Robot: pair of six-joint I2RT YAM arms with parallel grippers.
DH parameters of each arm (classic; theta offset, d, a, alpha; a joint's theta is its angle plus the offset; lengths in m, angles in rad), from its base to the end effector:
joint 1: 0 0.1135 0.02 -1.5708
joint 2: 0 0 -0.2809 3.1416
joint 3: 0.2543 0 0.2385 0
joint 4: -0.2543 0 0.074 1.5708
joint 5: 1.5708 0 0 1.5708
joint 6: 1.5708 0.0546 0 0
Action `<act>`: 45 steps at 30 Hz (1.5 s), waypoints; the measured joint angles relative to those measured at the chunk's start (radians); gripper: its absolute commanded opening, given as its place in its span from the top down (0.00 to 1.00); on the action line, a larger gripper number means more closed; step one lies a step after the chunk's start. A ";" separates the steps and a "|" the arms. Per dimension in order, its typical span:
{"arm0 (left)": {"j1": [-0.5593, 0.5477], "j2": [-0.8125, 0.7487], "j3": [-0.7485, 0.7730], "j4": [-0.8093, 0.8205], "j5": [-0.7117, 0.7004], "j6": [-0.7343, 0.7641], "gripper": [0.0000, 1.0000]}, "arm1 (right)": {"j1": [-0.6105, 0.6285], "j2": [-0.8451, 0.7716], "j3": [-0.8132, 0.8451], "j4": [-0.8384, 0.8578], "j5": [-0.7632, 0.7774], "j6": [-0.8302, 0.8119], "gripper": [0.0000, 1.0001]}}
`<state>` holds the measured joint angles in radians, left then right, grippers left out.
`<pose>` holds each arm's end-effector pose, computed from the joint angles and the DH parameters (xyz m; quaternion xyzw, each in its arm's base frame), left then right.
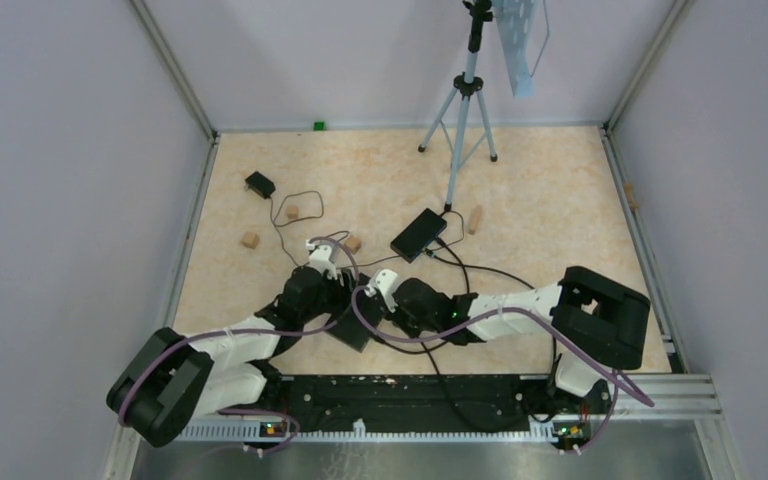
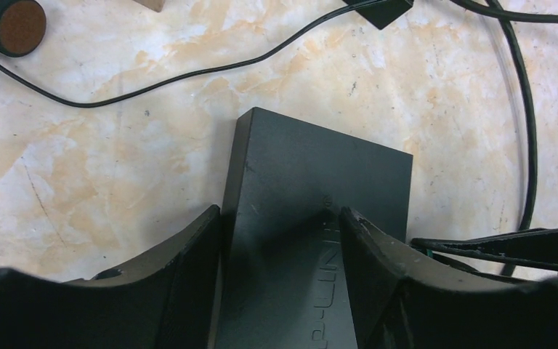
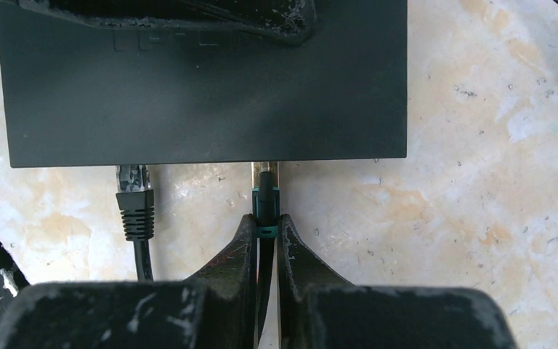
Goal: Insert the plug into the switch port
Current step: Insert the connector into the switch port.
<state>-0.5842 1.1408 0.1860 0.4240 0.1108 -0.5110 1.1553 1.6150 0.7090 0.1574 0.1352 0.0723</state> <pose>0.1600 -0.1131 0.1502 0.0592 0.8649 -0.2993 0.3986 0.1342 0.2860 0.1623 -0.4483 0.7977 0.1790 0.3616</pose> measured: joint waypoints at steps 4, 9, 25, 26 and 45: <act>-0.006 -0.020 -0.004 -0.005 -0.005 -0.014 0.22 | -0.019 0.000 -0.014 0.031 -0.053 -0.041 1.00; -0.005 -0.050 0.016 -0.075 -0.011 -0.027 0.18 | -0.047 0.000 -0.047 0.098 -0.140 -0.134 1.00; 0.194 -0.097 0.110 -0.370 0.199 -0.062 0.13 | -0.055 -0.008 -0.081 0.151 -0.192 -0.312 1.00; 0.198 -0.101 0.110 -0.378 0.204 -0.061 0.14 | -0.055 -0.011 -0.081 0.146 -0.189 -0.312 1.00; 0.182 -0.095 0.088 -0.392 0.286 0.011 0.47 | -0.066 -0.039 -0.053 0.030 -0.191 -0.295 1.00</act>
<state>-0.4026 1.0458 0.2741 0.0319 0.3973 -0.4999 1.0889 1.5761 0.6559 0.1875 -0.0555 -0.2230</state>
